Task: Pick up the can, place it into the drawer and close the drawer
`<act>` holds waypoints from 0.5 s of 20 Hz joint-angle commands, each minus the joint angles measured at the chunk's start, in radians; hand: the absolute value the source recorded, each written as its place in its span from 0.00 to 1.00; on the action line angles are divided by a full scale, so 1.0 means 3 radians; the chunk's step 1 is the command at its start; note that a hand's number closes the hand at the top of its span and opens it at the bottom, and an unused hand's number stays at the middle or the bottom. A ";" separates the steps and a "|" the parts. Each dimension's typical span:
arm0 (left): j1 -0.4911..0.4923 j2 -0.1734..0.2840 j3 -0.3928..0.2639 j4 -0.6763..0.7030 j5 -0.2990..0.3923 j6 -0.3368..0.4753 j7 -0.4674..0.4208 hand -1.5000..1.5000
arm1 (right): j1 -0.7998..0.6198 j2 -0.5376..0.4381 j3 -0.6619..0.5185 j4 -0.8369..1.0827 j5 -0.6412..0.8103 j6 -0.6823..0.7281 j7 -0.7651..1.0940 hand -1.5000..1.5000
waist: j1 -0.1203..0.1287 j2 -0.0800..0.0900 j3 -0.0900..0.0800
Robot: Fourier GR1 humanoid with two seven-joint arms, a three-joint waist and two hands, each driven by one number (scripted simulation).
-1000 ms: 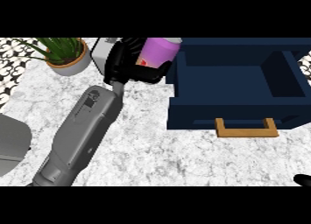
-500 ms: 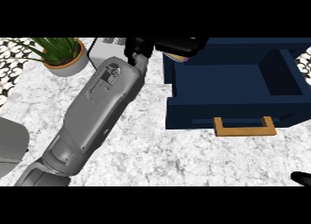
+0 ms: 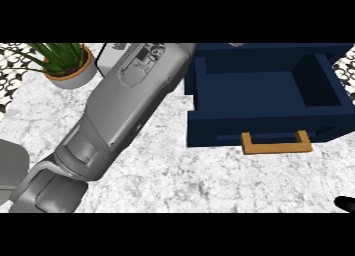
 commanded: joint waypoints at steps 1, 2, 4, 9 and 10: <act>-0.0403 -0.0004 -0.0066 0.0377 0.0119 0.0029 0.0050 1.00 | 0.0003 -0.0047 -0.0078 0.0049 -0.0123 0.0066 -0.0044 0.00 | -0.0057 0.0011 0.0003; -0.0336 -0.0004 -0.0082 0.0441 0.0153 -0.0019 -0.0070 1.00 | -0.0134 -0.0073 -0.0060 0.0043 -0.0075 -0.0018 0.0070 0.00 | -0.0033 0.0011 0.0001; -0.0412 -0.0004 -0.0151 0.0604 0.0253 0.0007 -0.0160 1.00 | -0.0253 -0.0056 0.0001 0.0077 -0.0010 -0.0094 0.0122 0.00 | -0.0067 0.0025 0.0001; -0.0443 -0.0004 -0.0405 0.0754 0.0482 0.0152 -0.0267 1.00 | -0.0183 -0.0042 0.0039 0.0261 0.0002 0.0042 -0.0135 0.00 | -0.0134 0.0037 0.0006; -0.0693 -0.0004 -0.0345 0.0891 0.0426 0.0213 -0.0185 1.00 | -0.0176 -0.0057 0.0102 0.0017 0.0027 0.0001 0.0077 0.00 | -0.0162 0.0040 0.0005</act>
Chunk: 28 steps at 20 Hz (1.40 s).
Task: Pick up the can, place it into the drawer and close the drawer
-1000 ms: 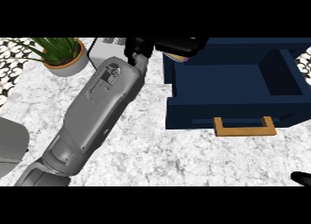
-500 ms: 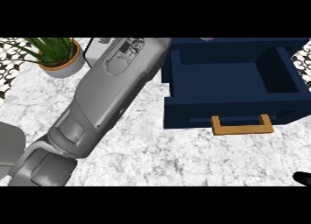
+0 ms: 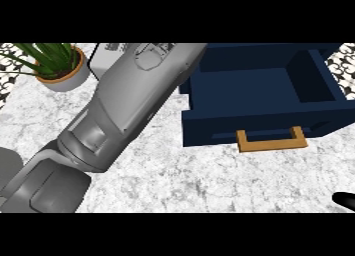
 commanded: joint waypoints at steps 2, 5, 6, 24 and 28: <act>-0.0258 0.0000 -0.0169 0.0310 0.0101 0.0192 -0.0068 1.00 | -0.0187 0.0001 0.0093 0.0199 0.0107 -0.0040 -0.0047 0.00 | -0.0074 0.0032 0.0005; -0.0183 0.0000 -0.0310 0.0270 0.0263 0.0436 -0.0058 0.00 | -0.0161 -0.0026 0.0075 0.0136 0.0054 0.0000 -0.0037 0.00 | -0.0098 0.0017 0.0005; -0.0106 0.0000 -0.0334 0.0339 0.0259 0.0423 -0.0159 0.00 | -0.0178 -0.0127 -0.0044 0.0061 -0.0068 0.0024 0.0082 0.00 | -0.0137 0.0025 0.0005; -0.0315 0.0000 -0.0285 0.0540 0.0652 0.0604 -0.0424 0.00 | -0.0597 -0.0557 0.0458 0.0218 0.0929 0.0206 -0.0257 0.00 | -0.0094 0.0068 0.0001; -0.0390 0.0000 -0.0223 0.0554 0.0743 0.0641 -0.0460 0.00 | -0.0671 -0.0604 0.0708 0.0447 0.1479 0.0131 -0.0416 0.00 | -0.0020 0.0060 0.0000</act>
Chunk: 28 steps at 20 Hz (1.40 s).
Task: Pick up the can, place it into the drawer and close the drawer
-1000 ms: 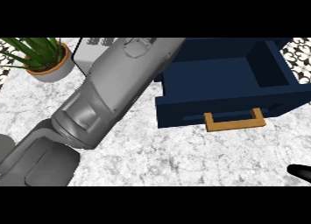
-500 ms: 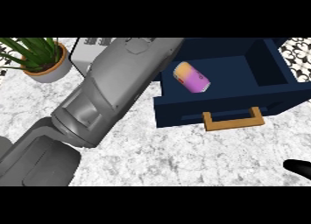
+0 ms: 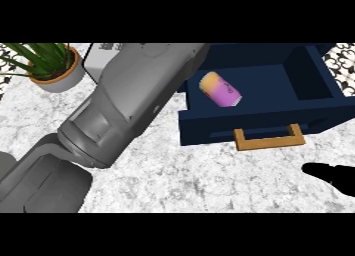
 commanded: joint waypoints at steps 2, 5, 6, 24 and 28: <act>-0.0010 0.0000 0.0060 0.0030 0.0106 -0.0036 -0.0121 0.00 | -0.0186 -0.0107 0.0358 0.0299 0.0697 -0.0069 -0.0166 0.00 | 0.0091 0.0002 -0.0003; -0.0028 0.0000 0.0025 0.0012 0.0124 0.0018 -0.0109 0.00 | -0.0470 -0.0194 0.0469 0.0718 0.1006 -0.0121 -0.0249 0.00 | 0.0180 -0.0019 -0.0004; -0.0078 0.0000 0.0053 0.0053 0.0123 -0.0012 -0.0136 0.00 | -0.0273 -0.0109 0.0600 0.0735 0.1159 -0.0226 -0.0468 0.00 | 0.0141 -0.0016 0.0000; 0.0180 0.0235 0.0070 -0.0028 -0.0047 -0.0232 -0.0049 0.00 | -0.1333 0.0256 0.1041 0.3212 0.2520 -0.1264 -0.0864 0.00 | 0.0366 -0.0077 -0.0006; 0.0083 0.0306 0.0089 -0.0126 -0.0082 -0.0177 0.0099 0.00 | -0.1652 0.0390 0.0937 0.3883 0.2689 -0.1690 -0.0944 0.00 | 0.0391 -0.0074 -0.0005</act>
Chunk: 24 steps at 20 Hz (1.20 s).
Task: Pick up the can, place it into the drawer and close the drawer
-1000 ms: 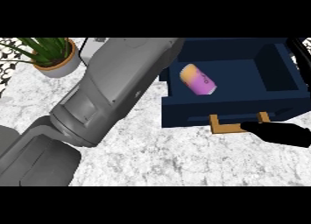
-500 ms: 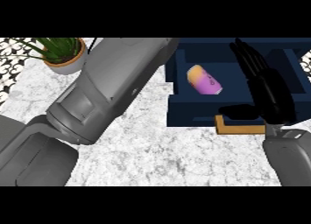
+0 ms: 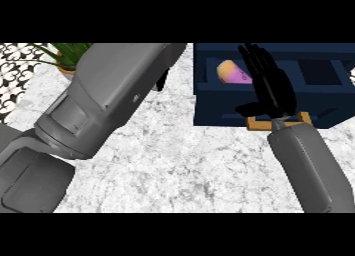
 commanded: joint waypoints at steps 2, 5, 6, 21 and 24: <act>0.0178 0.0226 -0.0009 -0.0131 -0.0068 -0.0146 -0.0001 0.00 | -0.0501 0.0113 -0.0147 0.0846 0.0237 -0.0412 0.0012 0.00 | 0.0079 0.0001 -0.0001; 0.0213 0.0306 -0.0050 -0.0311 -0.0100 -0.0151 0.0181 0.00 | -0.0519 0.0086 -0.0322 0.1150 0.0242 -0.0898 -0.0151 0.00 | 0.0123 -0.0015 0.0000; 0.0244 0.0243 -0.0045 -0.0312 -0.0106 -0.0108 0.0167 0.00 | -0.0827 0.0082 -0.0349 0.1307 0.0276 -0.0820 -0.0089 0.00 | 0.0118 -0.0002 0.0000; 0.0805 0.0723 -0.0141 -0.1123 -0.0169 -0.0345 0.0582 0.00 | -0.1832 0.0014 -0.0645 0.2514 0.0400 -0.1319 -0.0104 0.00 | 0.0291 0.0003 -0.0003; 0.0802 0.0681 -0.0123 -0.1247 -0.0157 -0.0277 0.0633 0.00 | -0.2001 -0.0006 -0.0734 0.2610 0.0322 -0.1326 -0.0181 0.00 | 0.0301 0.0032 0.0000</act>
